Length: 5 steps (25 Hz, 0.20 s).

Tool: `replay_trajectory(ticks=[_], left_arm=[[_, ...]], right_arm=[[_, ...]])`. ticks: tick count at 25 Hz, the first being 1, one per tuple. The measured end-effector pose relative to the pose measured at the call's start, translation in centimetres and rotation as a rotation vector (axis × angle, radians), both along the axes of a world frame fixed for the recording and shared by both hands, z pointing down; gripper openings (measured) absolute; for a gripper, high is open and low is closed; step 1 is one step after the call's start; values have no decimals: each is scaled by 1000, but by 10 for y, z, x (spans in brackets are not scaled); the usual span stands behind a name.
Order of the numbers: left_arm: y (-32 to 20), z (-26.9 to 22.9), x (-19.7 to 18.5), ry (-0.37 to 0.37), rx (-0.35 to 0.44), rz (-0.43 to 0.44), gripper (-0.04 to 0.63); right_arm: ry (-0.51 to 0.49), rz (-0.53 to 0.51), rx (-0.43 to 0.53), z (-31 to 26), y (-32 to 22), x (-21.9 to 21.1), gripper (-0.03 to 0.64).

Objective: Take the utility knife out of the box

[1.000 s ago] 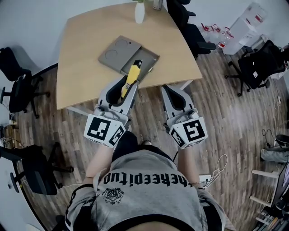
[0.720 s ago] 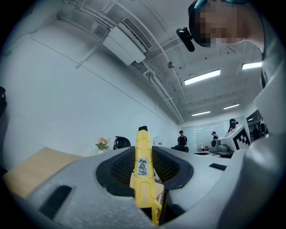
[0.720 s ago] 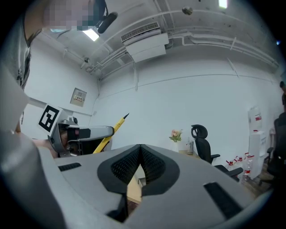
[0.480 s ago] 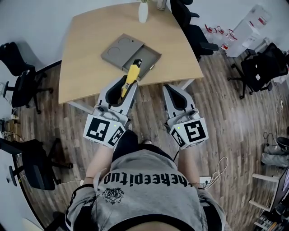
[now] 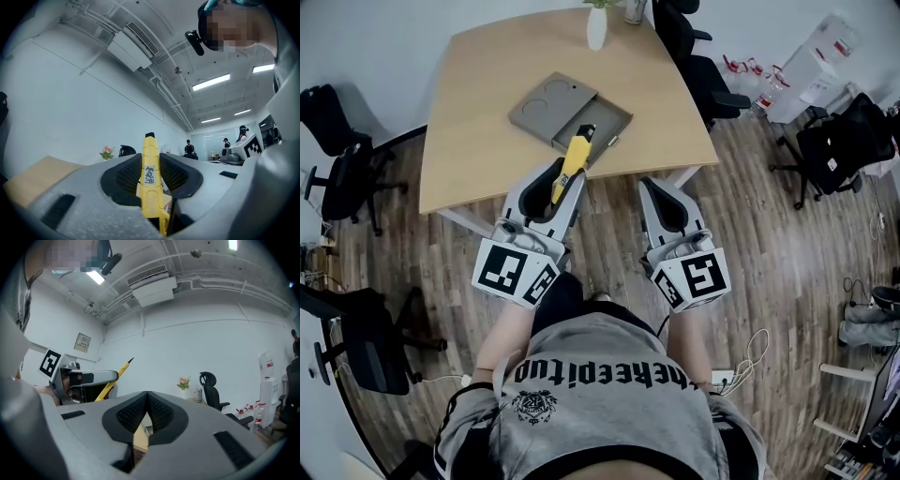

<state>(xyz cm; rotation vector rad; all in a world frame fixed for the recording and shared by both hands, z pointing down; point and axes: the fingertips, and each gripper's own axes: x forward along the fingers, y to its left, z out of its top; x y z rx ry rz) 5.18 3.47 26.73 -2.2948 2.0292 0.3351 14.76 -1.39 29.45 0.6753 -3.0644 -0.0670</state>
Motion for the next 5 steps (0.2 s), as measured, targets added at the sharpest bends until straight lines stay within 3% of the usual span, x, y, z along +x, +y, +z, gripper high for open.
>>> replay_trajectory(ticks=[5], left_arm=[[0, -3, 0, 4, 1, -1, 130]], right_arm=[[5, 0, -1, -2, 0, 0, 5]])
